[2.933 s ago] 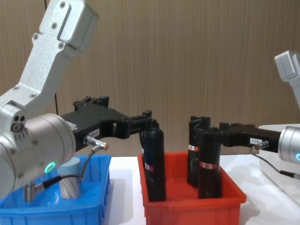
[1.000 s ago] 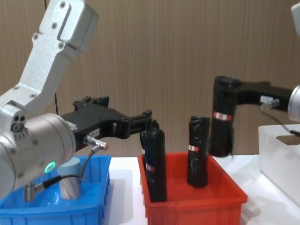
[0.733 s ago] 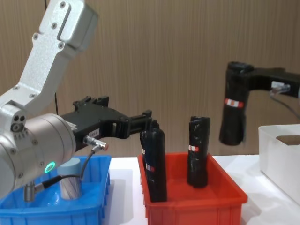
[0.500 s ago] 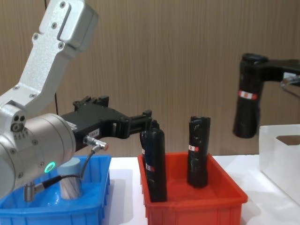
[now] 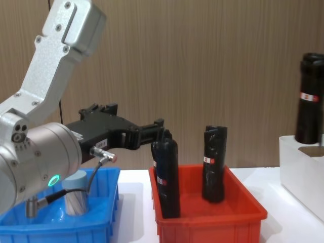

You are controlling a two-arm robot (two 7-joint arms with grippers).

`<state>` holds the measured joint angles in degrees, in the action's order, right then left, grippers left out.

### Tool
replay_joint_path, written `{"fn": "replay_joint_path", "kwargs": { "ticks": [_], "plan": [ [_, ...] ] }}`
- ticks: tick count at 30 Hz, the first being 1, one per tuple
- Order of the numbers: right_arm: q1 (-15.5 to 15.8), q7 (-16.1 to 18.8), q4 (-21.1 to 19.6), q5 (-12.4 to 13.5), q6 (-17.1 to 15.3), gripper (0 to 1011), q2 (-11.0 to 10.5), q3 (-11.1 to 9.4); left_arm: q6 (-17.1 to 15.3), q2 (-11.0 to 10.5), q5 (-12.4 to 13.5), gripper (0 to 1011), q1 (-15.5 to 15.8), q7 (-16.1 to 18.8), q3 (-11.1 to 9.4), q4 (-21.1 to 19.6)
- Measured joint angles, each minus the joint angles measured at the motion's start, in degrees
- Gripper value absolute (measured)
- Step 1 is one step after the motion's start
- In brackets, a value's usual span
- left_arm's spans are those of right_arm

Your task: Pick the cotton swabs from the blue box and place them into the white box.

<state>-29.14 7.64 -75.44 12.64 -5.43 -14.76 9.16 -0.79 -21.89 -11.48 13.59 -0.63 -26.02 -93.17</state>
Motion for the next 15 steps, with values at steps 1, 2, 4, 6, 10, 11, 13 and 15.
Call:
{"fn": "replay_joint_path", "kwargs": {
  "ticks": [1, 2, 4, 6, 10, 11, 13, 15],
  "plan": [
    [0.0, -0.94, 0.0, -0.19, -0.42, 351, -0.19, -0.32, 0.0, 0.0, 0.0, 1003, 0.0, 0.0, 0.0, 0.0],
    [-0.01, -1.56, 0.01, -0.29, -0.71, 352, -0.26, -0.46, 0.0, 0.0, 0.0, 1003, 0.0, 0.0, 0.0, 0.0],
    [-0.13, -2.94, 0.32, -0.47, -1.26, 352, -0.52, -0.93, 0.0, 0.0, 0.0, 1003, 0.0, 0.0, 0.0, 0.0],
    [-0.26, -3.82, 0.66, -0.68, -1.61, 352, -0.66, -1.21, 0.0, 0.0, 0.0, 1003, 0.0, 0.0, 0.0, 0.0],
    [-0.84, -6.04, 2.12, -1.08, -2.49, 351, -1.08, -2.03, 0.0, 0.0, 0.0, 1003, 0.0, 0.0, 0.0, 0.0],
    [-1.12, -6.66, 2.9, -1.18, -2.73, 352, -1.23, -2.34, 0.0, 0.0, 0.0, 1003, 0.0, 0.0, 0.0, 0.0],
    [-1.56, -7.41, 4.17, -1.24, -3.01, 352, -1.43, -2.78, 0.0, 0.0, 0.0, 1003, 0.0, 0.0, 0.0, 0.0],
    [-1.93, -7.79, 5.28, -1.28, -3.15, 351, -1.56, -3.1, 0.0, 0.0, 0.0, 1003, 0.0, 0.0, 0.0, 0.0]
  ]
}}
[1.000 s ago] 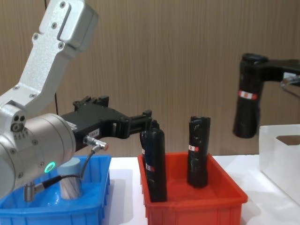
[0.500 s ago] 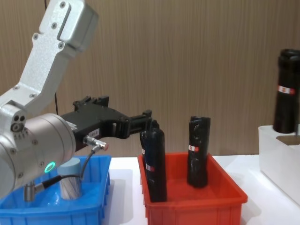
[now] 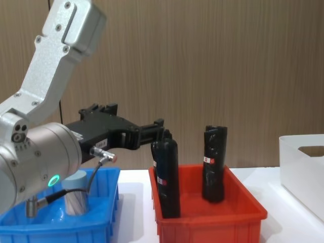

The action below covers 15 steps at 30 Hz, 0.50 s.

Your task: Pick the cotton swabs from the blue box and place them into the white box.

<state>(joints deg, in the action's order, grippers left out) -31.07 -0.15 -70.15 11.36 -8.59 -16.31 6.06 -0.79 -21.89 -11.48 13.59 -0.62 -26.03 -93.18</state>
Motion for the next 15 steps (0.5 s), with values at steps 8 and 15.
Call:
{"fn": "replay_joint_path", "kwargs": {
  "ticks": [8, 15],
  "plan": [
    [-1.39, -0.29, 4.37, -0.05, -0.11, 352, -0.41, -0.97, 0.0, 0.0, 0.0, 1003, 0.0, 0.0, 0.0, 0.0],
    [-2.23, 1.02, 7.11, 0.07, 0.67, 528, -0.63, -1.47, 0.0, 0.0, 0.0, 1003, 0.0, 0.0, 0.0, 0.0]
  ]
}}
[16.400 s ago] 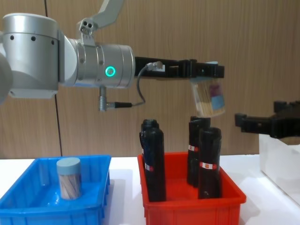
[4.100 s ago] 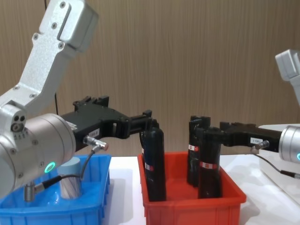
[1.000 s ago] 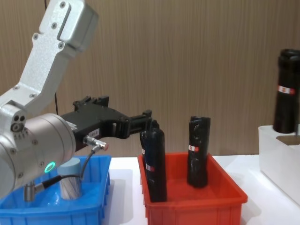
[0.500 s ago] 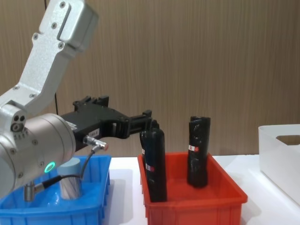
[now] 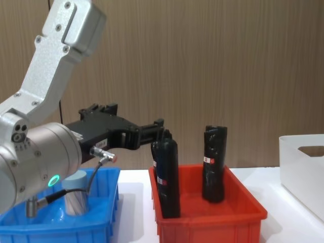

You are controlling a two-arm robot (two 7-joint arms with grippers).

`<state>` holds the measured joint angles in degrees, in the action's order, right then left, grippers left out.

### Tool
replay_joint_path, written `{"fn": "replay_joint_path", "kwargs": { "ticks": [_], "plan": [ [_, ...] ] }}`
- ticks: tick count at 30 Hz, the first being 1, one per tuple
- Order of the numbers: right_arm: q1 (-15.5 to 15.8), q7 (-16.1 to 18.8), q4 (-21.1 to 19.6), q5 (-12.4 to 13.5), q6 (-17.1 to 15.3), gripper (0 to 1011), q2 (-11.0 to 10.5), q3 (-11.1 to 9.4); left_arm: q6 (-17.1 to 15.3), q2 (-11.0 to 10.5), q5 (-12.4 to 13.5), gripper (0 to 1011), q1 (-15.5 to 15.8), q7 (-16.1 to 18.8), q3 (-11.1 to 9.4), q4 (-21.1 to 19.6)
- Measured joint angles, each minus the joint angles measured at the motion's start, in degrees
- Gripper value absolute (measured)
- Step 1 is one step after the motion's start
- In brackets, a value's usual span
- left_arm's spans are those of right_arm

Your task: Pick the cotton swabs from the blue box and place them into the white box.

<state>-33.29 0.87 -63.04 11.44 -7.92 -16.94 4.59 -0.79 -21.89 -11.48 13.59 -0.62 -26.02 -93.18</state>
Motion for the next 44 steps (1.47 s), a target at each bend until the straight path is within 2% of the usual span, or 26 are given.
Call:
{"fn": "replay_joint_path", "kwargs": {
  "ticks": [2, 5, 6, 14, 17, 44],
  "plan": [
    [-0.16, 0.45, 0.59, 0.02, 0.3, 606, -0.05, -0.13, 0.0, 0.0, 0.0, 1003, 0.0, 0.0, 0.0, 0.0],
    [-0.26, 0.93, 1.02, 0.05, 0.61, 665, -0.1, -0.22, 0.0, 0.0, 0.0, 1003, 0.0, 0.0, 0.0, 0.0],
    [-0.33, 1.16, 1.3, 0.08, 0.78, 723, -0.14, -0.31, 0.0, 0.0, 0.0, 1003, 0.0, 0.0, 0.0, 0.0],
    [-0.4, 2.13, 1.92, 0.38, 1.35, 940, -0.19, -0.57, 0.0, 0.0, 0.0, 1003, 0.0, 0.0, 0.0, 0.0],
    [-0.38, 2.45, 1.98, 0.4, 1.52, 992, -0.21, -0.63, 0.0, 0.0, 0.0, 1003, 0.0, 0.0, 0.0, 0.0],
    [-0.17, 3.28, 2.12, 0.45, 2.02, 1002, -0.3, -0.87, 0.0, 0.0, 0.0, 1003, 0.0, 0.0, 0.0, 0.0]
  ]
}}
